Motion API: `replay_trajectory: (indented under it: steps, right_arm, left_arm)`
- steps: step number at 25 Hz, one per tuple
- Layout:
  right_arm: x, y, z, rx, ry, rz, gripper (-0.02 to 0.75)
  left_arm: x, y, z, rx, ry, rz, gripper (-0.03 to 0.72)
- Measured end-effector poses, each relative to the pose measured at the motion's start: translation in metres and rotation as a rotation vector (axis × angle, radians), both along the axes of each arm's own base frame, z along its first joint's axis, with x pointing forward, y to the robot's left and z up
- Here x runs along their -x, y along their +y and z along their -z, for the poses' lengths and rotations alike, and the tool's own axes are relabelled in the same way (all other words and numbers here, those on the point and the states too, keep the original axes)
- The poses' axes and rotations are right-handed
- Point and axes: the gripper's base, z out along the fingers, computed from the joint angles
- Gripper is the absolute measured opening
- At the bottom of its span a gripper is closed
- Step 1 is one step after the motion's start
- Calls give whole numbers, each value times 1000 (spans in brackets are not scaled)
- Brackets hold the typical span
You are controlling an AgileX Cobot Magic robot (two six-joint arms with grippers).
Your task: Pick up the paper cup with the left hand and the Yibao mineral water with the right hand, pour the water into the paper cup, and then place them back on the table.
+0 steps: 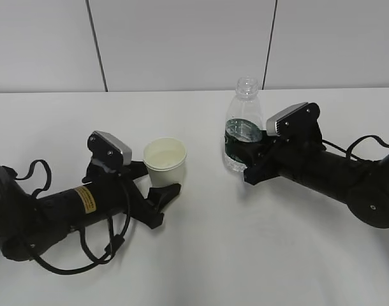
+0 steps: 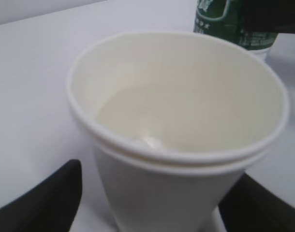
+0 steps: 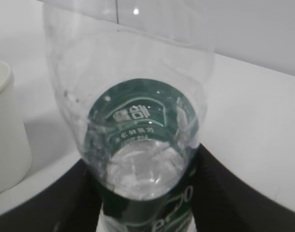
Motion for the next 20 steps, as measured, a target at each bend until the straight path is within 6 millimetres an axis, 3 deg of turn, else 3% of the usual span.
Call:
replay_trajectory:
  steps: [7, 13, 20]
  right_arm:
    - [1, -1, 4, 25, 33, 2, 372]
    - [1, 0, 4, 32, 37, -8, 372]
    - [1, 0, 5, 37, 41, -10, 373]
  left_arm:
    - [20, 11, -1, -6, 23, 51, 561]
    - [25, 13, -1, -5, 32, 54, 561]
    - [33, 29, -13, -15, 32, 23, 561]
